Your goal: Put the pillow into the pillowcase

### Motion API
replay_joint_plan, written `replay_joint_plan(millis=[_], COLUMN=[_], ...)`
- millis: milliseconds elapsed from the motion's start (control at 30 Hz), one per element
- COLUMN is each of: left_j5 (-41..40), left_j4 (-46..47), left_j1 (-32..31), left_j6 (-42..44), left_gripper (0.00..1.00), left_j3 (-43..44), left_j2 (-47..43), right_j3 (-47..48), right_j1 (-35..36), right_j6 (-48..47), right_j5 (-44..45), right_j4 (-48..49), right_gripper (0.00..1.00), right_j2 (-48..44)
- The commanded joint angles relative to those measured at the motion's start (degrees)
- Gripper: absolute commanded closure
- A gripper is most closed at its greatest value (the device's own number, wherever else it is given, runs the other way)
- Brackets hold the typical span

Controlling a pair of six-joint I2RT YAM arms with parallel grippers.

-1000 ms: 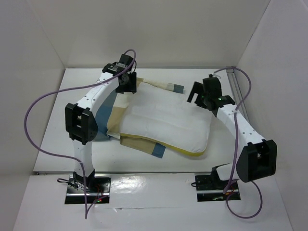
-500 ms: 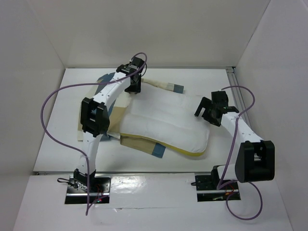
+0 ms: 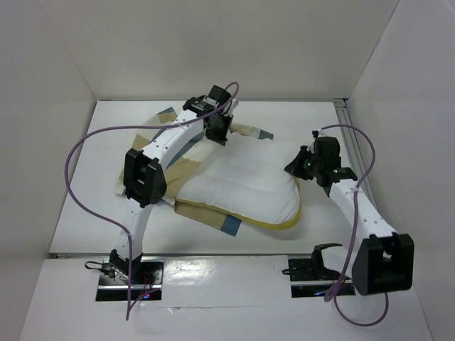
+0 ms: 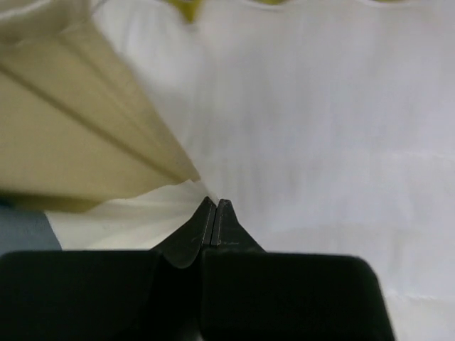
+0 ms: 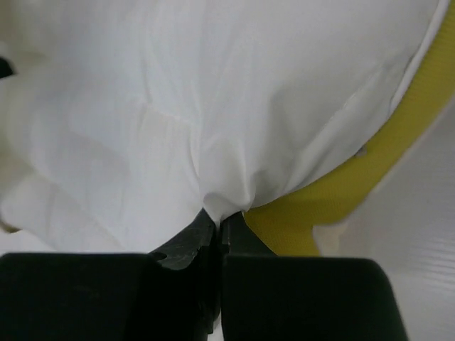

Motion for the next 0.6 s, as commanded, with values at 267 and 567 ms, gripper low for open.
replay_joint_plan(millis=[267,567], left_j5=[3.9,-3.0], left_j4=[-0.9,0.9], left_j1=[-8.6,-8.1], left_j6=[-4.4,-0.8], left_gripper=[1.0,0.0], left_j3=[12.6,7.3], left_j2=[-0.8,-10.7], right_j3=[4.4,7.4], right_j1=[10.6,10.6], right_j6=[8.8,1.8], right_j5=[0.1,18.4], right_j4=[-2.8,-17.0], right_gripper=[1.0,0.04], right_j2=[-13.1,-12.2])
